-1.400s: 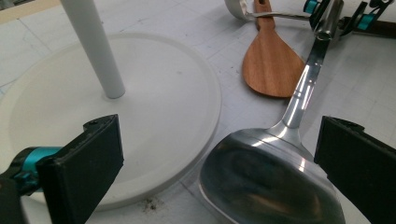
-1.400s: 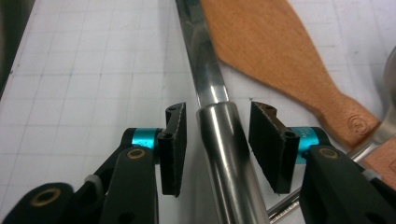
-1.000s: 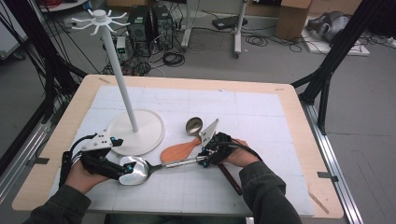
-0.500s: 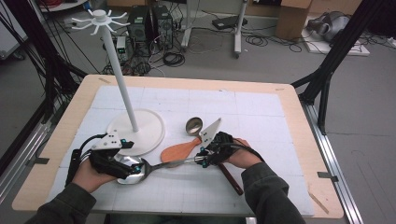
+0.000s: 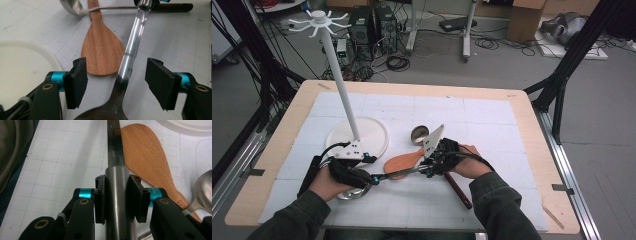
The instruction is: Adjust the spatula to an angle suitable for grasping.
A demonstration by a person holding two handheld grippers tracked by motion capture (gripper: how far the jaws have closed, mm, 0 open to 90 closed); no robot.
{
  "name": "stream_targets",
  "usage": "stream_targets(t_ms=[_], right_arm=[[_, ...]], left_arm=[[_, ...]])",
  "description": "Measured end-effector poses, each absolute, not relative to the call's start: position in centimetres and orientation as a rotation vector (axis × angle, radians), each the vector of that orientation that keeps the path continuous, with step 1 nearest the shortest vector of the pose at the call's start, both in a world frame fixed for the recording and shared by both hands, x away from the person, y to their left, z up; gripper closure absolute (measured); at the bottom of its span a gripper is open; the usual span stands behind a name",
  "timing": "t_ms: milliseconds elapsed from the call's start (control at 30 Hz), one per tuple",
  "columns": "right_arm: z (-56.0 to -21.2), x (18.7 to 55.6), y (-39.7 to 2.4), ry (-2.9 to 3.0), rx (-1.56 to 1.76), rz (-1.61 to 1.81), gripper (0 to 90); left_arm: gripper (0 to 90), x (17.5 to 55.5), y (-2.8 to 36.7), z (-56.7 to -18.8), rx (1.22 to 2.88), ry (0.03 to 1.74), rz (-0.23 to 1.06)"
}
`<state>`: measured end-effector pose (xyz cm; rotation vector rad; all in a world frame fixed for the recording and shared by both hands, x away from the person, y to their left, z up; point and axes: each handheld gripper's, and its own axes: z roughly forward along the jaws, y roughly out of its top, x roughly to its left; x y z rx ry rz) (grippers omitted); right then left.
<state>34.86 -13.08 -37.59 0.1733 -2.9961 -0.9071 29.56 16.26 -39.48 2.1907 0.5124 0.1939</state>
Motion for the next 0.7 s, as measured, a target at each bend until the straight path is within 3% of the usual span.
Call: stream_targets(t_ms=[567, 700], right_arm=[[-36.6, 34.6, -12.2, -3.029, 0.187, -0.85, 68.6], [-36.7, 34.6, -12.2, -3.029, 0.175, -0.844, 68.2]], left_arm=[[66.9, 31.3, 12.0, -41.4, 2.342, 0.412, 0.042], [69.0, 31.4, 11.9, -41.4, 2.344, 0.403, 0.046]])
